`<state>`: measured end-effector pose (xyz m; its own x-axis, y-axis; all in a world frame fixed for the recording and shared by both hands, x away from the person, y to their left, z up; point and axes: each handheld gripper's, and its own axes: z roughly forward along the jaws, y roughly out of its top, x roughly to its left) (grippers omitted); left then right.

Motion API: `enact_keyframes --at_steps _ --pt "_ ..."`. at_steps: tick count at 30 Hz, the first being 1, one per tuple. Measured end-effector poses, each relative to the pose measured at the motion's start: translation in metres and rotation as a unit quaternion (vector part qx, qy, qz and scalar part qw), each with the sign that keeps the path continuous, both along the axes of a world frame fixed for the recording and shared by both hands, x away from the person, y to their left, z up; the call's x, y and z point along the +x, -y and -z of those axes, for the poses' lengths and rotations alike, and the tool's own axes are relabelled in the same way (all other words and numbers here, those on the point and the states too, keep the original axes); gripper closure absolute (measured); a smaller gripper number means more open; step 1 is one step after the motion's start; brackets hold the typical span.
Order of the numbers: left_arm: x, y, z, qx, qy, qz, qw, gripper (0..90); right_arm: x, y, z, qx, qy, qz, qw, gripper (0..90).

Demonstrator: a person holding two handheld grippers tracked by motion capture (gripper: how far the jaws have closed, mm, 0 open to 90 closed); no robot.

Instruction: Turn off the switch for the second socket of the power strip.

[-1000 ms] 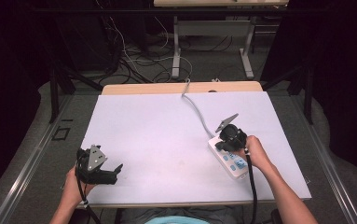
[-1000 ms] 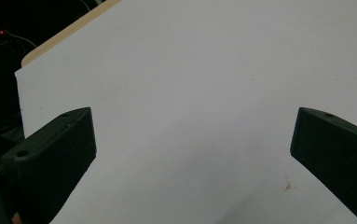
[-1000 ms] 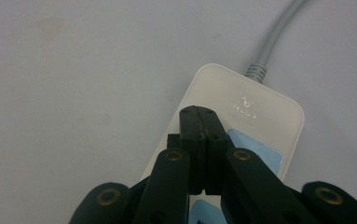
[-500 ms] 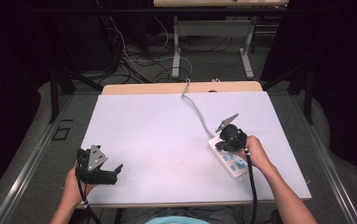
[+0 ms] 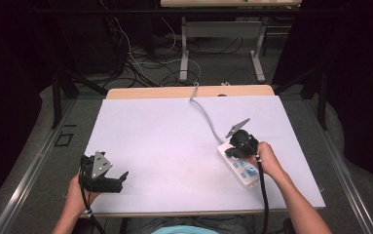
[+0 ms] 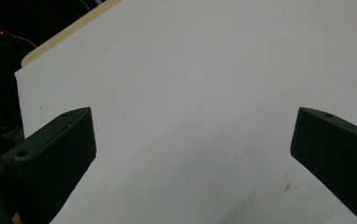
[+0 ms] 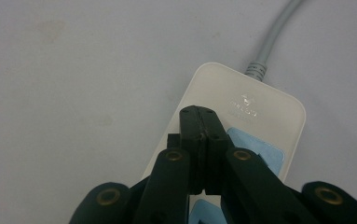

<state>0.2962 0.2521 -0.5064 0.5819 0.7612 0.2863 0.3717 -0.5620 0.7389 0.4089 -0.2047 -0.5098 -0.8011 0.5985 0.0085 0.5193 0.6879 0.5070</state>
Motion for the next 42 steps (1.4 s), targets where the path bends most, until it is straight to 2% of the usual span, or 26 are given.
enact_keyframes --at_steps 11,15,18,23,42 --pt "0.0001 0.0007 0.0005 -0.004 0.003 -0.001 1.0000 0.1 0.0003 -0.0002 0.0004 0.001 -0.002 0.000 1.0000 90.0" --pt "-0.0003 0.0009 0.0002 -0.004 0.001 -0.002 1.0000 0.1 0.0009 -0.0007 0.0013 0.003 0.005 0.001 1.0000 90.0" --pt "-0.0005 0.0011 0.0003 -0.005 0.001 -0.002 1.0000 0.1 0.0011 -0.0004 0.0009 0.003 0.000 -0.001 1.0000 90.0" --pt "-0.0002 0.0007 0.0001 0.001 0.002 -0.001 1.0000 0.1 0.0008 -0.0008 0.0014 0.003 0.004 0.002 1.0000 90.0" --pt "-0.0001 0.0018 0.0001 -0.001 0.003 0.001 1.0000 0.1 -0.0003 -0.0023 0.0007 -0.005 0.000 0.006 1.0000 90.0"
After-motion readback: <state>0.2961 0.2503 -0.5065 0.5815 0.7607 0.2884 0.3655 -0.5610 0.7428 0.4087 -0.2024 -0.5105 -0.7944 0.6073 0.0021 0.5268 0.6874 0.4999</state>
